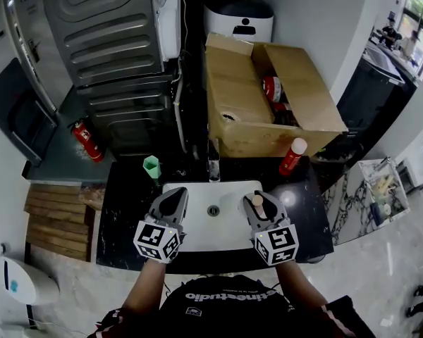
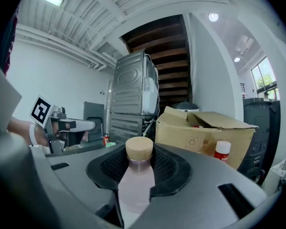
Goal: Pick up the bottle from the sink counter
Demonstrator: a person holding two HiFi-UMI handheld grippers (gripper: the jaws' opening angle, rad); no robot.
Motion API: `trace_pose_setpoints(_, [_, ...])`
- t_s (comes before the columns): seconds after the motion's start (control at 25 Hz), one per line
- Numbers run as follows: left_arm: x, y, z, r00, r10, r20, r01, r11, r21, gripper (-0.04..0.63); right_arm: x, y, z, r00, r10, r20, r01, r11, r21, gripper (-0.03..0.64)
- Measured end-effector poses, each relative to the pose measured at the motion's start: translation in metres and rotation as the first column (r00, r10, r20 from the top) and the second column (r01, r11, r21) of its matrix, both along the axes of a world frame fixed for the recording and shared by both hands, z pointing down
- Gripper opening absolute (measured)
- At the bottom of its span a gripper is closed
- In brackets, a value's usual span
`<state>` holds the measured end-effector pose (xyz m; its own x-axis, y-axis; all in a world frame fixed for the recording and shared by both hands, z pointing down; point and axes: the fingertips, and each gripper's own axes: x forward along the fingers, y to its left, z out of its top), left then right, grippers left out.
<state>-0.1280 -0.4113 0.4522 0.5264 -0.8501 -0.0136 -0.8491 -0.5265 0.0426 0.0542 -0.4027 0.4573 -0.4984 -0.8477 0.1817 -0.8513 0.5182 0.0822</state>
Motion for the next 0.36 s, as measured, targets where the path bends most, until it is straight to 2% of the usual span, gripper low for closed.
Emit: trace_pose_setpoints(0.36, [0.013, 0.002, -0.002, 1.000, 0.011, 0.012, -0.011, 1.000, -0.001, 0.012, 0.004, 0.003, 0.000, 1.000, -0.008, 0.015, 0.008, 1.000, -0.005, 0.156])
